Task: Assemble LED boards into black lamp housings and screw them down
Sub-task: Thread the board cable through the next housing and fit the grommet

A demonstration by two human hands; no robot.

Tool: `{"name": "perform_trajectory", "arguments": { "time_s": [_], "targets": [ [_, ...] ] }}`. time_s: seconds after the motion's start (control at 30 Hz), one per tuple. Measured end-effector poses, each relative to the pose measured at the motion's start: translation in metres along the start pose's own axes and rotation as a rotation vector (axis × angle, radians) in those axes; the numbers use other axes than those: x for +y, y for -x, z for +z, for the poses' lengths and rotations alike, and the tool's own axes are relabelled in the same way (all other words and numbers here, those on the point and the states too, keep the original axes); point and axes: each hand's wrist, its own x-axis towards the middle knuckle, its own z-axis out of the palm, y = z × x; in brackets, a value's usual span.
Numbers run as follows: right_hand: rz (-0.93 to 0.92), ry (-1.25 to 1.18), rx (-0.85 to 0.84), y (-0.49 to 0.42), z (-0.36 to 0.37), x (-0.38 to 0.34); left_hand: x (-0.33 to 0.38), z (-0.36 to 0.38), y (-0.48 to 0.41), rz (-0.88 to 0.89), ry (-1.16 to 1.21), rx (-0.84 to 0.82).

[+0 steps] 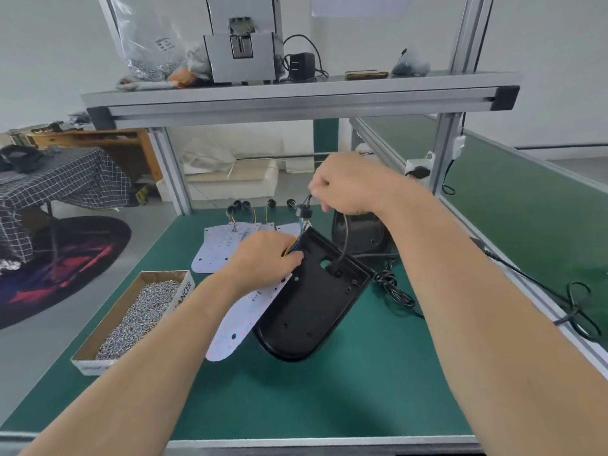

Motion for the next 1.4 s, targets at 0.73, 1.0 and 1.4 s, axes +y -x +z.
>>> {"name": "perform_trajectory", "arguments": {
  "time_s": [0.73,1.0,1.4],
  "targets": [
    [-0.049,-0.032,0.013,0.020,0.070,0.029,-0.014,0.002,-0.007,-0.366,0.351,0.011],
    [-0.204,0.102,0.120,0.021,0.059,0.012,-0.009,0.003,-0.004,-0.218,-0.138,0.004],
    [-0.097,-0.084,-0.080,0.020,0.096,0.032,-0.018,0.010,0.000,-0.308,-0.030,-0.018]
  ]
}}
